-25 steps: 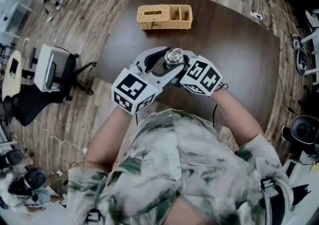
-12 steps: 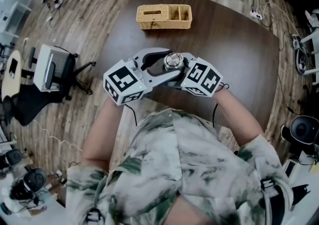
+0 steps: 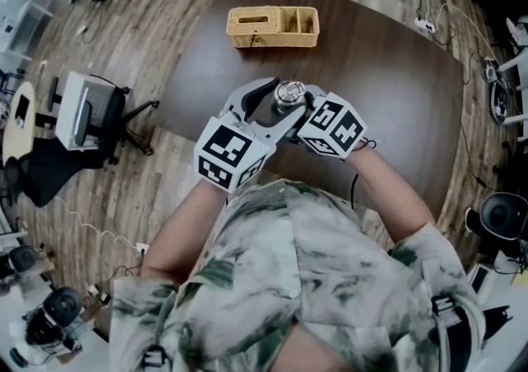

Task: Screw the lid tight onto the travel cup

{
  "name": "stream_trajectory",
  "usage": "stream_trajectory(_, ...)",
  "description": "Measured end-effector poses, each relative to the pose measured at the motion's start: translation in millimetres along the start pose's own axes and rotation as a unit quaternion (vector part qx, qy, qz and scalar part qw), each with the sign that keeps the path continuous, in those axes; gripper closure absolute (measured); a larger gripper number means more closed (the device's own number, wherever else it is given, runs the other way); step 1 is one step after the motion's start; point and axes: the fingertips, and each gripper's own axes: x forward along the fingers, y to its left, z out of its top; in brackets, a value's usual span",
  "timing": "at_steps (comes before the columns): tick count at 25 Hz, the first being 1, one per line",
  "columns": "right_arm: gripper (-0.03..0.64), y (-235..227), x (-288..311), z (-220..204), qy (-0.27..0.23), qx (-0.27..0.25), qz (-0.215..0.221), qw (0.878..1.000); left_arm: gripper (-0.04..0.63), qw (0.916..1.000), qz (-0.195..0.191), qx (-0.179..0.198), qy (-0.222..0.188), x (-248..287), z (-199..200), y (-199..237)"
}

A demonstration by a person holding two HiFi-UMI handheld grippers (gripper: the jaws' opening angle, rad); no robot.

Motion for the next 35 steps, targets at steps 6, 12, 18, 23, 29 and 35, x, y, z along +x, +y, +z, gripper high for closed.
stream_trajectory(6, 0.212, -2, 1, -1, 0.002, 0.004, -0.008, 1.0, 0.344, 0.9995, 0.032, -0.003, -0.002, 1, -2, 1)
stream_trajectory(12, 0.212, 2, -2, -1, 0.001, -0.004, -0.001, 1.0, 0.348, 0.9999, 0.0, 0.016, -0.006, -1, 1, -4)
stream_trajectory(18, 0.212, 9, -5, 1, -0.001, -0.028, 0.019, 0.999, 0.35, 0.9964, -0.078, 0.032, -0.015, -6, 3, -10)
stream_trajectory(23, 0.212, 19, -10, 2, -0.006, -0.046, 0.044, 0.998, 0.35, 0.9886, -0.142, 0.045, -0.022, -12, 5, -19)
stream_trajectory(29, 0.212, 22, -8, 0, -0.007, -0.035, 0.039, 0.999, 0.347, 0.9882, -0.147, 0.04, -0.016, -14, 4, -20)
stream_trajectory(35, 0.212, 11, -5, -1, -0.005, -0.011, 0.011, 1.0, 0.344, 0.9967, -0.076, 0.023, -0.017, -9, 6, -14)
